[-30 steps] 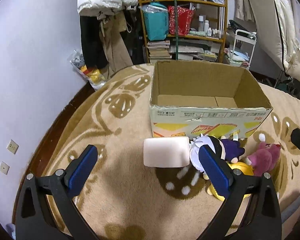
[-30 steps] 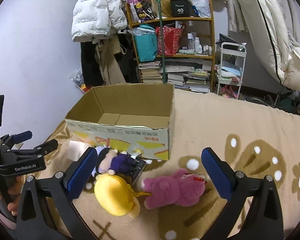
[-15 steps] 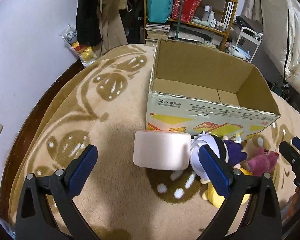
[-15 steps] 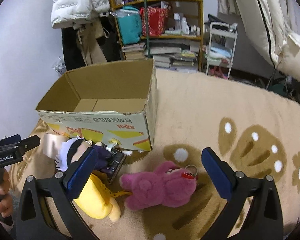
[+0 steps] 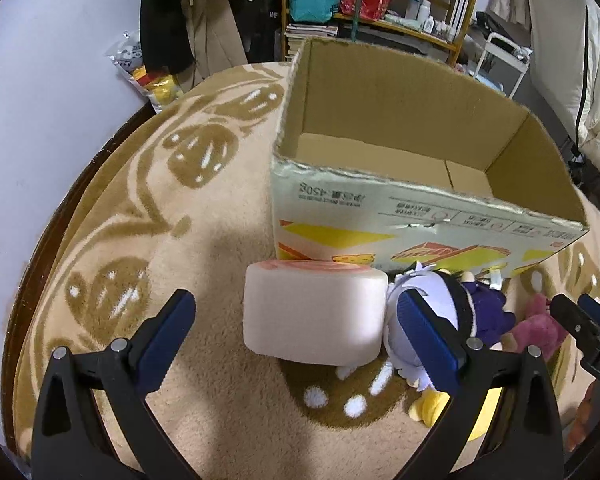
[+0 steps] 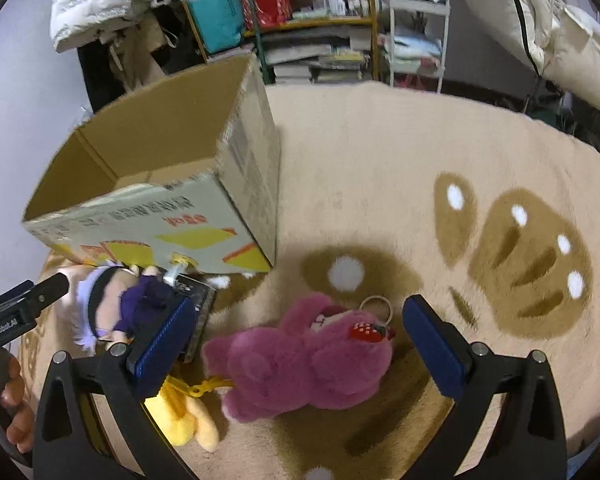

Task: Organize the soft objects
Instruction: 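Grasp pink sponge with left gripper while right grasps pink bear plush, then lift pink sponge with left gripper while right lifts pink bear toward box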

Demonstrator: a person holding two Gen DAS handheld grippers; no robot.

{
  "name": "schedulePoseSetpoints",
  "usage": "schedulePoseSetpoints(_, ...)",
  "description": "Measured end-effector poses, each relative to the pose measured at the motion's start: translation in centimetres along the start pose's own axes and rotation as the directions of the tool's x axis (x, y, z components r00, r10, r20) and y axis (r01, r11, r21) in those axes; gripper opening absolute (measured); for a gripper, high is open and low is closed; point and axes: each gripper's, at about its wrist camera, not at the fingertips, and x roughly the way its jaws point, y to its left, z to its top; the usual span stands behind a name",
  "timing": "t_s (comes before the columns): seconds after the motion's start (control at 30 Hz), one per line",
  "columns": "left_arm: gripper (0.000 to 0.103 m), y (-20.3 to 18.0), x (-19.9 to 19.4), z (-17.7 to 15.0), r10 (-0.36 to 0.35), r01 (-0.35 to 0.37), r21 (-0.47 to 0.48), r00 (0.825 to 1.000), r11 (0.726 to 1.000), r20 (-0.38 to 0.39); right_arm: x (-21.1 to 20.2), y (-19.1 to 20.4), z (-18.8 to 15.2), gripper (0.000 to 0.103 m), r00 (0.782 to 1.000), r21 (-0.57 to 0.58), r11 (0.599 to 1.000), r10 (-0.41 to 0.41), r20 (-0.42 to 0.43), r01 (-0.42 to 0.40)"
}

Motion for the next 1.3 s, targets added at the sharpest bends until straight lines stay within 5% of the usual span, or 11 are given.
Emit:
schedulePoseSetpoints(0.53, 0.1, 0.2, 2.3, 0.5, -0.003, 0.002, -0.031, 1.0, 1.0, -0.029, 4.7, -0.3, -0.4, 0.103, 0.988, 0.0, 1.0, -0.028, -0.151, 0.029)
schedulePoseSetpoints(0.8, 0.1, 0.4, 3.8, 0.3, -0.043, 0.038, -0.069, 0.997, 0.997, -0.07, 6.0, -1.9, -0.6, 0.103, 0.982, 0.066, 0.998, 0.029, -0.185, -0.017)
schedulePoseSetpoints(1.0, 0.078, 0.7, 4.5, 0.1, -0.127, 0.115, -0.114, 0.987, 0.987, -0.095, 6.6, -2.2, -0.7, 0.103, 0.981, 0.066, 0.997, 0.041, -0.192, -0.029)
schedulePoseSetpoints(1.3, 0.061, -0.3, 3.8, -0.3, -0.08, 0.075, -0.071, 0.994, 0.995, -0.07, 6.1, -4.0, -0.9, 0.097, 0.98, 0.11, 0.992, 0.085, -0.18, -0.066)
